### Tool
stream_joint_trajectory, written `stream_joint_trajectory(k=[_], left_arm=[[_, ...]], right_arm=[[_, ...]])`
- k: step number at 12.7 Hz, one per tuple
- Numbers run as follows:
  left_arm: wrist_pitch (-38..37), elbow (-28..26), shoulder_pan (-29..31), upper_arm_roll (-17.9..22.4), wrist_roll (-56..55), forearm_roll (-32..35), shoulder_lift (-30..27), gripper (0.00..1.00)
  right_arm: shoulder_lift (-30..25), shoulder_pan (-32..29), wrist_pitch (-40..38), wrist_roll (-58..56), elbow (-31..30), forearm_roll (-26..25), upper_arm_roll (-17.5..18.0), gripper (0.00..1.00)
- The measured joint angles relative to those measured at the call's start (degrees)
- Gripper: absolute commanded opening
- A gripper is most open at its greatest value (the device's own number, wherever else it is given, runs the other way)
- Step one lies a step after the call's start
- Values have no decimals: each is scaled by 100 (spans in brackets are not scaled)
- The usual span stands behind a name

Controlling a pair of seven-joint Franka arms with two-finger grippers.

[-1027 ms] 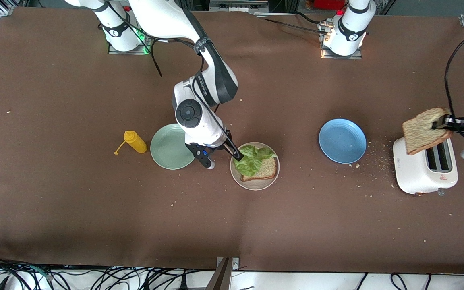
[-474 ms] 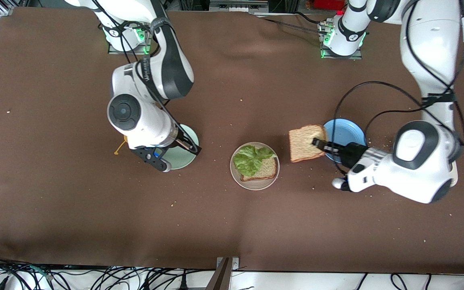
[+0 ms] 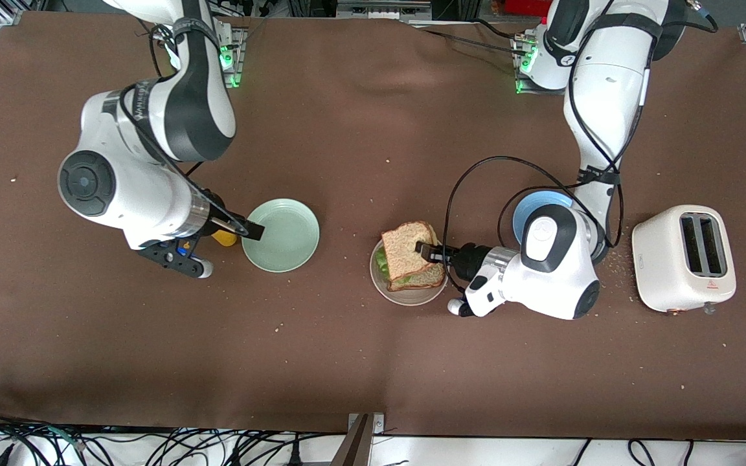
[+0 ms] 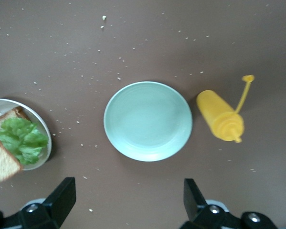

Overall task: Make sandwich in beige plate with both arms
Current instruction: 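Carry the toast onto the lettuce while the right gripper retreats, then release the toast on the sandwich and lift the left gripper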

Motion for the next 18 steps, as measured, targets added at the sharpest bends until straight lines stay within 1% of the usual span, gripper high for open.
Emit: stream_joint_trajectory(k=[1, 2, 3, 4, 5, 6, 7, 9, 10, 11, 12, 13, 15, 17, 18], left_arm=[[102, -12, -34, 0, 0, -1, 39, 0], [147, -13, -55, 0, 0, -1, 69, 0], [159, -20, -70, 2, 0, -1, 89, 0], [162, -48, -96, 2, 0, -1, 99, 0], [194, -87, -142, 2, 0, -1, 102, 14], [292, -137, -201, 3, 0, -1, 104, 41], [376, -196, -245, 5, 0, -1, 109, 53], [403, -343, -262, 20, 0, -1, 121, 79], [408, -400, -258, 49, 2, -1, 128, 94], [411, -434, -254, 93, 2, 3, 129, 99], [415, -440, -242, 136, 2, 82, 128, 99], [427, -437, -210, 176, 2, 307, 122, 99], [326, -426, 42, 229, 2, 927, 62, 99], [-183, -384, 441, 236, 11, 1683, -63, 99], [-490, -343, 662, 238, 12, 2059, -199, 99]], right_arm=[[-168, -215, -67, -166, 0, -341, 245, 100], [-356, -464, -98, -258, 0, -778, 603, 100], [-561, -751, -107, -358, 0, -1331, 1069, 100], [-767, -1071, -107, -423, 0, -1951, 1625, 100], [-961, -1404, -108, -442, -3, -2469, 2168, 100], [-1158, -1778, -113, -442, -27, -2783, 2673, 100], [-1345, -2132, -122, -450, -99, -2900, 3035, 100], [-1752, -2882, -142, -575, -437, -2932, 3620, 100], [-1958, -3268, -76, -670, -670, -2932, 3946, 100], [-2149, -3592, 123, -826, -903, -2933, 4246, 100], [-2341, -3812, 356, -1042, -1133, -2943, 4442, 100], [-2530, -3942, 454, -1312, -1318, -2978, 4533, 100], [-2948, -4292, 447, -1686, -1616, -3052, 4736, 100], [-3424, -4755, 441, -1795, -1940, -3086, 5056, 100], [-3633, -4885, 437, -1839, -2068, -3167, 5179, 100]])
